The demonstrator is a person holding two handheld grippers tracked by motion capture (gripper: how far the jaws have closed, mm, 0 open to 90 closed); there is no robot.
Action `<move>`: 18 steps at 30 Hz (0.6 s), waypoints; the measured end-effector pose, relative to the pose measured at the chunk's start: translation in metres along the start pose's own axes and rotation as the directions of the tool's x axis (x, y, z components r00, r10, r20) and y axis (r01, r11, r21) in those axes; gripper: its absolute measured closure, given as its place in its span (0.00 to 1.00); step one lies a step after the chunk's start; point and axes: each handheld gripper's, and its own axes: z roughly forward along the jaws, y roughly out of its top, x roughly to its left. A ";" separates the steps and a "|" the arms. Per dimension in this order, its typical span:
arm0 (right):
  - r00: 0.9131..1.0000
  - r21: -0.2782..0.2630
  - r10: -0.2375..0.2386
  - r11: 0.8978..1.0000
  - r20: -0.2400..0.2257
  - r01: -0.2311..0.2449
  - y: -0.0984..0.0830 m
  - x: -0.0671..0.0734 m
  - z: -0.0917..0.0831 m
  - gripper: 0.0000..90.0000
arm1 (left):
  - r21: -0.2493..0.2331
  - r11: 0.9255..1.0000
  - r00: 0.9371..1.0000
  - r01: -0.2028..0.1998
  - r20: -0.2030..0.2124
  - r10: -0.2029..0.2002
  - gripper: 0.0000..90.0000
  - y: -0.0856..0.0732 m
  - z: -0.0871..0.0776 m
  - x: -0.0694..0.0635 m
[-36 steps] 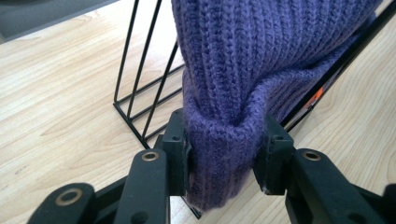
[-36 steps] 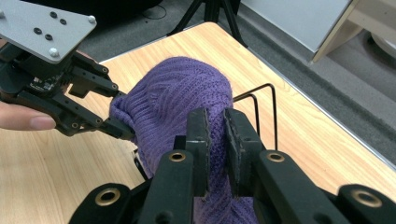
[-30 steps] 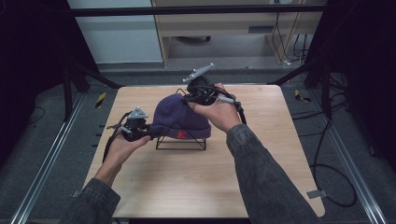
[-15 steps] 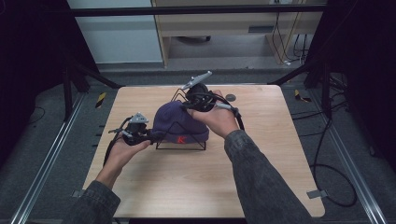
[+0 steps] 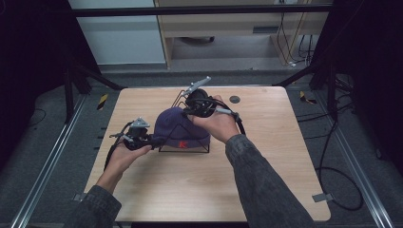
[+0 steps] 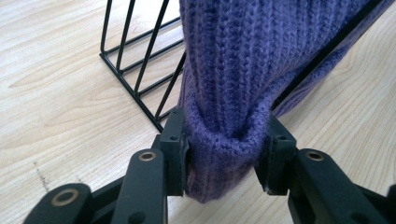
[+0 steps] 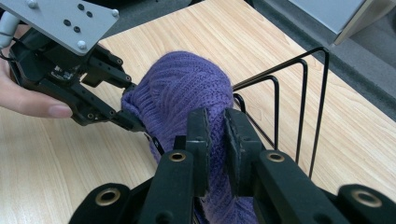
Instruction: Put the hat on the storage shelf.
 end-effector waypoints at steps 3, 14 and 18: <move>1.000 0.000 0.001 1.000 -0.001 -0.001 0.000 0.001 0.002 0.90 | 0.000 1.000 1.000 0.004 0.001 -0.004 0.66 -0.003 -0.001 0.001; 1.000 0.003 0.007 1.000 -0.006 -0.007 0.002 0.003 0.005 0.87 | -0.006 1.000 1.000 0.003 -0.015 -0.003 0.61 -0.007 -0.004 0.002; 1.000 0.007 0.006 1.000 -0.013 -0.006 0.002 0.004 0.006 0.85 | -0.007 1.000 0.999 -0.005 -0.038 0.005 0.56 -0.007 -0.007 0.001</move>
